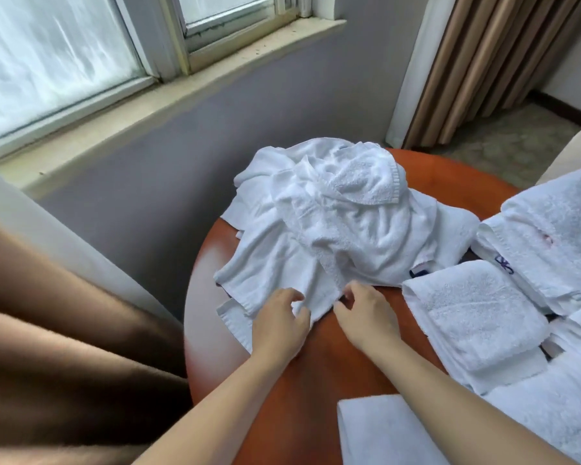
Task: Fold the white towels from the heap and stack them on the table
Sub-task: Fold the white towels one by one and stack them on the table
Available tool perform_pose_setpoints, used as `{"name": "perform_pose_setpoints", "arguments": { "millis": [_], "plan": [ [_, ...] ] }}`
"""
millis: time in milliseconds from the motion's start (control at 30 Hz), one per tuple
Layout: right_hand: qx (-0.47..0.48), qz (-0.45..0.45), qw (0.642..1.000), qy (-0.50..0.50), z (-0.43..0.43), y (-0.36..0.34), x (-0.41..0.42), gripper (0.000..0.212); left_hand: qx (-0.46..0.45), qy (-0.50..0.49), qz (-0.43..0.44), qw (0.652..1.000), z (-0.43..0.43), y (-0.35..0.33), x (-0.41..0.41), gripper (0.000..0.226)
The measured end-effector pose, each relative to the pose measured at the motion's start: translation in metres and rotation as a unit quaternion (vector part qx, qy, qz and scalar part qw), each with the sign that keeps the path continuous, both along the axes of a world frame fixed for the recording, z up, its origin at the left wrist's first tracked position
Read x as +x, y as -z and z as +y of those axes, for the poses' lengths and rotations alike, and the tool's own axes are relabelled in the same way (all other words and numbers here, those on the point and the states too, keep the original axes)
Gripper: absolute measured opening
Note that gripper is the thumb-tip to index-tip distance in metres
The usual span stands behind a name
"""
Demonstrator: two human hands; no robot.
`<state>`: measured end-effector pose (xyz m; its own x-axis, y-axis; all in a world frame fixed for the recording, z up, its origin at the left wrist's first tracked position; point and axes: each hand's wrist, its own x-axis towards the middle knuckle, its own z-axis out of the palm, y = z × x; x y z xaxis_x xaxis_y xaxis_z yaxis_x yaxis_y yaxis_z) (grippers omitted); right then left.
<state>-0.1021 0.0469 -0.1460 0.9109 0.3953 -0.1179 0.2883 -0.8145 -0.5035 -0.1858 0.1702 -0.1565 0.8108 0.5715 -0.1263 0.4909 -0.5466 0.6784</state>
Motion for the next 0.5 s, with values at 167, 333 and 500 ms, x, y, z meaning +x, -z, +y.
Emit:
{"name": "perform_pose_setpoints", "arguments": {
  "millis": [167, 333, 500],
  "plan": [
    [-0.006, -0.016, 0.999, 0.035, 0.073, 0.004, 0.054, 0.057, -0.112, -0.005, -0.016, 0.994, 0.059, -0.004, 0.05, 0.029],
    [-0.14, -0.099, 0.984, 0.039, 0.097, 0.02, 0.071, 0.029, -0.27, -0.012, -0.002, 0.963, 0.092, 0.0, 0.08, 0.03],
    [0.045, -0.194, 0.98, -0.005, 0.08, 0.025, 0.067, 0.015, -0.394, -0.083, -0.049, 0.914, 0.094, -0.004, 0.097, 0.063]
  ]
}}
